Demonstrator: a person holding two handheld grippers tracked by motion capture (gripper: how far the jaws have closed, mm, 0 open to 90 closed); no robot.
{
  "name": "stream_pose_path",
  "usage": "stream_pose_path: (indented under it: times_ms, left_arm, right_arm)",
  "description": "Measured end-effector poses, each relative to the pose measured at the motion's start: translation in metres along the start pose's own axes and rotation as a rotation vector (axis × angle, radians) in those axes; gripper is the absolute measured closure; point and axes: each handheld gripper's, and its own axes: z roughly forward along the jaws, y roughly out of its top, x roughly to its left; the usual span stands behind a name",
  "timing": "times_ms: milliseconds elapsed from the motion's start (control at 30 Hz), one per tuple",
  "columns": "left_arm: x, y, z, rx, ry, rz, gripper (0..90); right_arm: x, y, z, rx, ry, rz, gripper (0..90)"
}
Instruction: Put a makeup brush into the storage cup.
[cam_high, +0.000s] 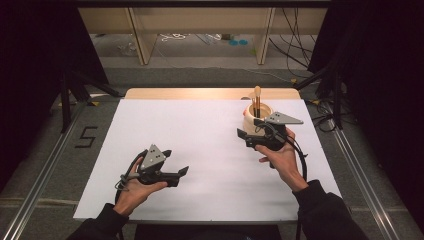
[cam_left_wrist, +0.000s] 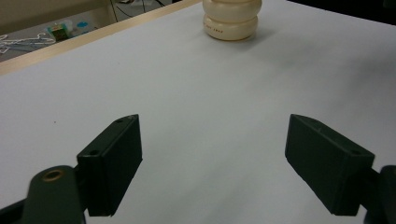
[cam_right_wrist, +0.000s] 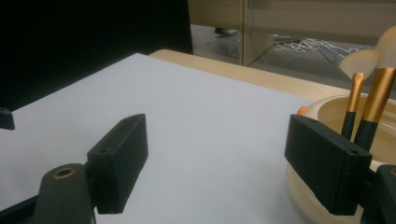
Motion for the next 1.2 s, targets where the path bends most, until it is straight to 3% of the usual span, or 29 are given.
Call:
stream_pose_path:
  times_ms: [167, 233, 267, 400, 533, 633, 700, 767, 800, 833, 1133, 1200]
  left_arm:
    - [0.000, 0.000, -0.001, 0.000, 0.009, 0.004, 18.7]
    - [0.000, 0.000, -0.001, -0.001, 0.010, -0.004, 18.7]
    - [0.000, 0.000, -0.001, -0.001, 0.010, -0.004, 18.7]
    - [0.000, 0.000, -0.001, -0.002, 0.008, -0.006, 18.7]
    - [0.001, 0.000, -0.001, -0.002, 0.007, 0.007, 18.7]
    - [0.000, 0.000, -0.001, -0.003, 0.010, -0.005, 18.7]
    - [0.000, 0.000, -0.001, -0.003, 0.011, -0.005, 18.7]
    - [0.000, 0.000, -0.001, -0.003, 0.011, -0.005, 18.7]
    - [0.000, 0.000, -0.001, -0.003, 0.010, -0.005, 18.7]
    - [0.000, 0.000, -0.001, -0.003, 0.011, -0.005, 18.7]
    - [0.000, 0.000, -0.001, -0.002, 0.011, -0.005, 18.7]
    - [0.000, 0.000, 0.000, -0.001, 0.008, -0.004, 18.7]
  right_arm:
    - [0.006, -0.006, 0.000, 0.006, 0.016, -0.012, 20.6]
    - [0.010, -0.008, 0.000, 0.036, 0.022, -0.007, 19.9]
    - [0.010, -0.010, 0.002, 0.013, 0.019, -0.020, 19.8]
    - [0.015, -0.013, 0.001, 0.047, 0.036, 0.005, 18.4]
    - [0.017, -0.015, -0.001, 0.042, 0.044, 0.006, 18.2]
    - [0.017, -0.019, -0.001, 0.035, 0.040, -0.005, 18.0]
    - [0.020, -0.021, -0.002, 0.060, 0.049, 0.018, 18.0]
    - [0.021, -0.023, -0.002, 0.049, 0.051, 0.017, 17.9]
    - [0.021, -0.024, -0.002, 0.038, 0.045, -0.001, 18.0]
    - [0.023, -0.025, -0.003, 0.062, 0.053, 0.015, 18.2]
    - [0.026, -0.032, -0.006, 0.041, 0.066, 0.016, 17.9]
    - [0.028, -0.033, -0.007, 0.063, 0.081, 0.037, 17.5]
